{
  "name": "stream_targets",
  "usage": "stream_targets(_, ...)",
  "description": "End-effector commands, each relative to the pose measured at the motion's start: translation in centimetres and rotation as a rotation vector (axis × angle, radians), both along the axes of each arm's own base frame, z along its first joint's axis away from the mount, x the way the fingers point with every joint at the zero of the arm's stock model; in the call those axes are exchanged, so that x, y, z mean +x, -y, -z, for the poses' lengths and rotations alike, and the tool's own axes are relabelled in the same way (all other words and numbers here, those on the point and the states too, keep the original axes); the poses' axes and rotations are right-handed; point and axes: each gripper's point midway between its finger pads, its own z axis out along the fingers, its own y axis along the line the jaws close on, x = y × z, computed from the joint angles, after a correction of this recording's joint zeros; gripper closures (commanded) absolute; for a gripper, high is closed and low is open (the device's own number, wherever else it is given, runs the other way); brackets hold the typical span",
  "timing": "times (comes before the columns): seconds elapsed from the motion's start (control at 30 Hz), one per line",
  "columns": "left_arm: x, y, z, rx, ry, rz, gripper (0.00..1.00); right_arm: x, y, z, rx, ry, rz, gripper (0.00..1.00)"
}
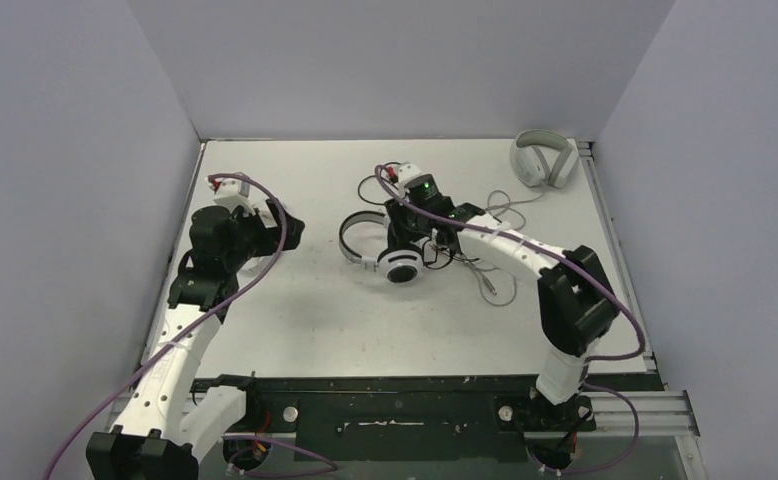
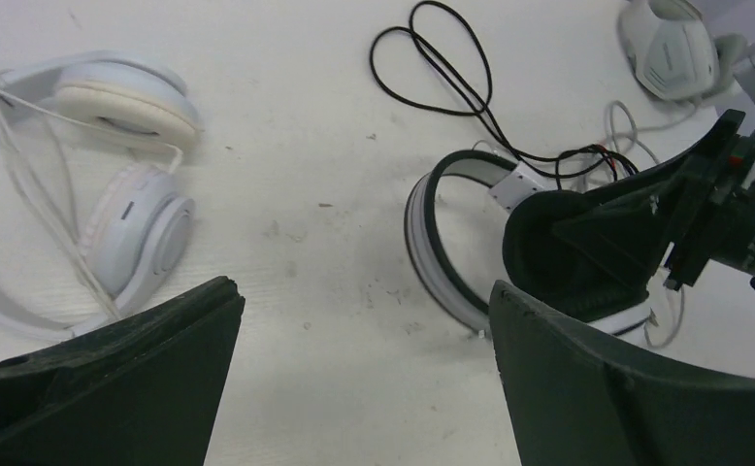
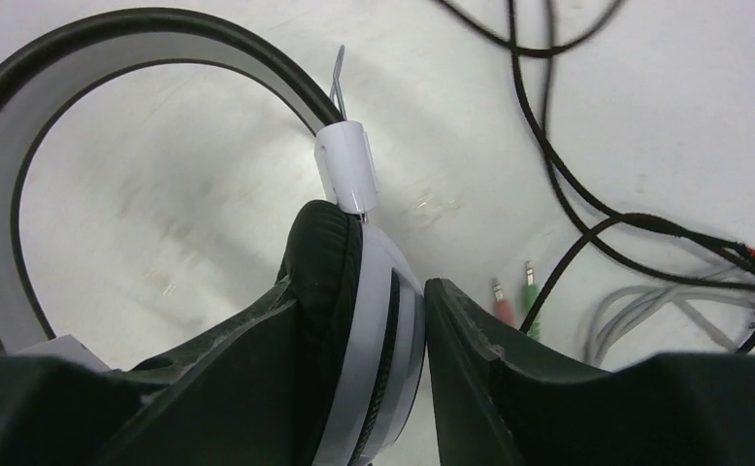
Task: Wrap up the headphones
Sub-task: Move the headphones to the center of the board.
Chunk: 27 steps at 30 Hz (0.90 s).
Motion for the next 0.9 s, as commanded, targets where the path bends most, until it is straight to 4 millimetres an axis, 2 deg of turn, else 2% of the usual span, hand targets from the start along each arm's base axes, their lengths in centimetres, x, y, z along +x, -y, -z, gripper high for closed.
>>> stream_targets(0.0, -0.8, 3.4, 0.1, -0.060, 0.000, 0.209, 0.03, -6.8, -3.8, -5.7, 0.030, 0.160, -0.356, 0.56)
stream_targets(0.07, -0.8, 2.3, 1.4, -0.044, -0.047, 0.137, 0.03, -9.4, -3.5, -5.1, 0.012, 0.159, -0.408, 0.54)
stream_targets(0.13, -0.9, 1.3, 2.3, -0.027, -0.072, 0.081, 0.03, -11.0, -3.3, -5.1, 0.024, 0.161, -0.423, 0.53)
stream_targets(0.2, -1.0, 0.2, 3.0, -0.044, -0.109, -0.005, 0.03, -11.5, -2.8, -5.4, 0.035, 0.174, -0.406, 0.53)
stream_targets(0.3, -1.4, -2.6, 4.6, -0.063, -0.190, -0.204, 0.03, -11.6, -2.4, -5.2, 0.029, 0.177, -0.394, 0.53)
stream_targets(0.33, -1.6, -2.7, 4.8, -0.067, -0.199, -0.209, 0.03, -11.6, -2.4, -5.0, 0.026, 0.175, -0.393, 0.53)
stream_targets(0.47, -2.3, -1.0, 5.4, -0.158, -0.223, -0.131, 0.03, -11.3, -2.6, -4.5, -0.015, 0.173, -0.395, 0.53)
stream_targets(0.57, -3.0, 0.5, 7.0, -0.251, -0.280, -0.099, 0.03, -10.7, -3.0, -4.3, -0.039, 0.181, -0.389, 0.53)
stream_targets(0.63, -3.1, 0.7, 7.5, -0.271, -0.293, -0.104, 0.03, -10.6, -3.2, -3.8, -0.042, 0.179, -0.379, 0.52)
stream_targets(0.73, -3.0, 0.1, 6.8, -0.257, -0.226, -0.119, 0.03, -10.6, -3.3, -3.0, -0.038, 0.184, -0.355, 0.53)
stream_targets(0.87, -3.0, -0.1, 5.5, -0.257, -0.135, -0.113, 0.03, -11.1, -4.2, -2.7, -0.055, 0.206, -0.410, 0.50)
